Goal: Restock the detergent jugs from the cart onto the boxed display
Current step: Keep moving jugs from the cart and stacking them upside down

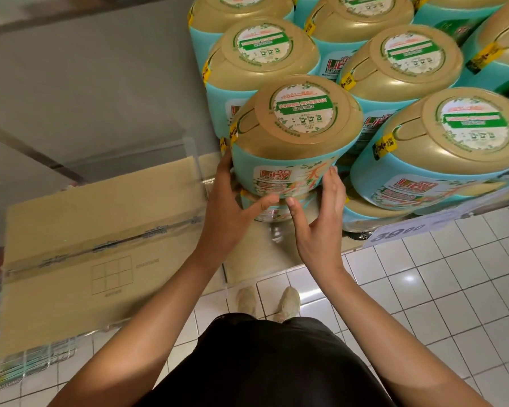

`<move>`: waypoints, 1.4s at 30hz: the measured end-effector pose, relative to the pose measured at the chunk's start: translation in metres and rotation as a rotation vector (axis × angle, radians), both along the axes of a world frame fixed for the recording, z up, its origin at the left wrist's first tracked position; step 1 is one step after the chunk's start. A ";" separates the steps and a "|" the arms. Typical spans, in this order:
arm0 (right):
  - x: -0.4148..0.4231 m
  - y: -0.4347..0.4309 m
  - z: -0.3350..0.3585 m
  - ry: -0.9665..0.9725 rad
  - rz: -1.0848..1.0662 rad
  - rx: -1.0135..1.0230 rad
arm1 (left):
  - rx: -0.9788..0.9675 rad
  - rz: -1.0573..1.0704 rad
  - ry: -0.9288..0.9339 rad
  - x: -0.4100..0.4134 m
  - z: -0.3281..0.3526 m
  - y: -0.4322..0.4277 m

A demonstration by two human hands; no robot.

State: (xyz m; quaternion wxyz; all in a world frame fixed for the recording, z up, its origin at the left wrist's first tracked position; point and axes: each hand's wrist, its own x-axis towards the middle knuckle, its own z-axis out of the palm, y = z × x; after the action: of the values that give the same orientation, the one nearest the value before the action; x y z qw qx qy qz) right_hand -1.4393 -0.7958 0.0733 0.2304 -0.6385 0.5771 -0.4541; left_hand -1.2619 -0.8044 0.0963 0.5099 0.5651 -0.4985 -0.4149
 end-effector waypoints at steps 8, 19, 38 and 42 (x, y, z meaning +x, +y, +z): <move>0.004 0.005 -0.011 -0.168 -0.060 0.027 | 0.014 0.002 -0.154 0.003 -0.022 0.006; 0.013 0.005 -0.017 -0.165 -0.034 0.025 | 0.014 0.053 -0.211 0.009 -0.031 0.011; 0.023 0.003 -0.027 -0.173 -0.124 0.011 | -0.018 -0.045 -0.189 0.021 -0.045 0.005; 0.023 0.010 -0.027 -0.193 -0.113 0.035 | -0.019 -0.077 -0.173 0.028 -0.043 0.010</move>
State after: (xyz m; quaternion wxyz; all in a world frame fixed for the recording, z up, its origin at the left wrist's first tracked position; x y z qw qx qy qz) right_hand -1.4164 -0.7860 0.0468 0.2702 -0.5542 0.5951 -0.5154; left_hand -1.2340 -0.7943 0.0537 0.4540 0.5743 -0.5659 -0.3792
